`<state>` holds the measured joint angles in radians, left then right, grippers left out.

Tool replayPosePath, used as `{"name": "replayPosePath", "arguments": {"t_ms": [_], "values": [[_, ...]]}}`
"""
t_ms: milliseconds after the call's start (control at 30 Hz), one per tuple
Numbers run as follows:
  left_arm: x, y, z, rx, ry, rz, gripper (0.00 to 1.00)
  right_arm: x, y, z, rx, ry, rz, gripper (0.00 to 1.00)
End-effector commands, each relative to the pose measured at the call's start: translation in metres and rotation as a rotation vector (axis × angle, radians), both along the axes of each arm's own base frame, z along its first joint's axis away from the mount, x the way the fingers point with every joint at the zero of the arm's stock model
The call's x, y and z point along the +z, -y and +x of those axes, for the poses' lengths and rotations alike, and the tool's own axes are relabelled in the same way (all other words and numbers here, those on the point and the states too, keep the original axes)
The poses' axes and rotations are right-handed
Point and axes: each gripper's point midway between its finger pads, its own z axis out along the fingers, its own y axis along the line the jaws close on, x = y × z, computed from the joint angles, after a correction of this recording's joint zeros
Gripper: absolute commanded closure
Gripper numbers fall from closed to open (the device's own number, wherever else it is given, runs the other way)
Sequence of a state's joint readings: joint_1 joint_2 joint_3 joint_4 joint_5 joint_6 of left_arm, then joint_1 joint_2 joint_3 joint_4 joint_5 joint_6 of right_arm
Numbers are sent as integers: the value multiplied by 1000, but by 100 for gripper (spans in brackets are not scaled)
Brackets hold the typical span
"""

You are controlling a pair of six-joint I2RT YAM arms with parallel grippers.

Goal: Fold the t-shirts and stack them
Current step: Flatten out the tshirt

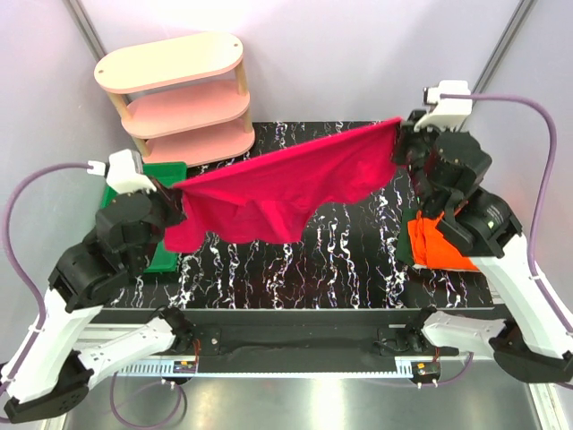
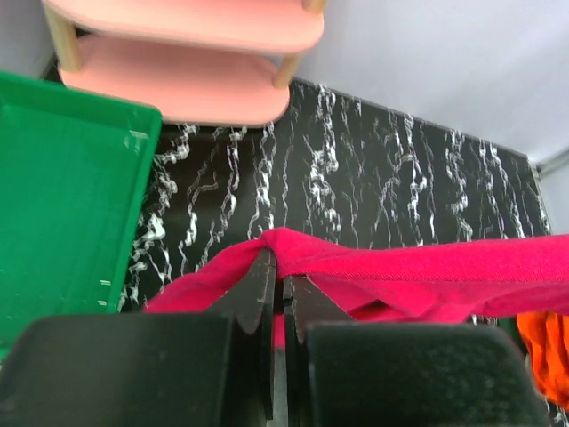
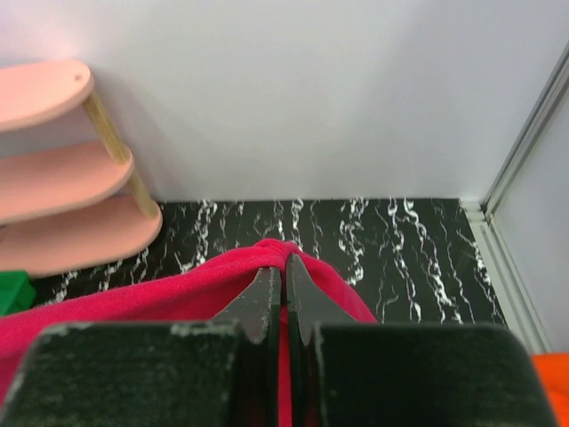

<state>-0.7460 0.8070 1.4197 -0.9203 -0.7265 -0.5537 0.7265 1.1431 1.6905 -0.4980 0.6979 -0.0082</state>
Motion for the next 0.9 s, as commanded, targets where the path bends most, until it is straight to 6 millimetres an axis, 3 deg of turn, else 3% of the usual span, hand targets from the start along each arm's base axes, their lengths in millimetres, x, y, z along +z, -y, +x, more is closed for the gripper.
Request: {"name": "replayPosePath", "arguments": {"t_ms": [0,133,200,300,433,467,567,600,800,833,867], "values": [[-19,-6,-13,-7,-6,-64,100,-17,24,-17,-53,-21,26,100],[-46,-1,-22,-54,-45,-84,100,-40,38,-29,-80,-57,15,100],[-67,3,-19,-55,-93,-51,100,-57,37,-25,-98,-92,-1,100],[-95,14,-6,-39,-170,7,100,-88,20,-13,-74,-158,-6,100],[-111,30,18,-31,-185,77,100,-133,1,16,-79,-248,-24,100],[-116,38,29,-37,-184,103,100,-137,8,25,-108,-258,-7,100],[-131,48,56,-29,-217,131,100,-155,5,54,-102,-291,17,100],[-136,49,63,-23,-229,127,100,-167,10,70,-123,-318,20,100],[-173,46,119,21,-297,112,100,-190,21,122,-203,-362,25,100],[-188,43,130,39,-334,126,100,-200,27,136,-226,-384,26,100],[-186,43,140,42,-328,114,100,-206,29,144,-238,-393,38,100]]}}
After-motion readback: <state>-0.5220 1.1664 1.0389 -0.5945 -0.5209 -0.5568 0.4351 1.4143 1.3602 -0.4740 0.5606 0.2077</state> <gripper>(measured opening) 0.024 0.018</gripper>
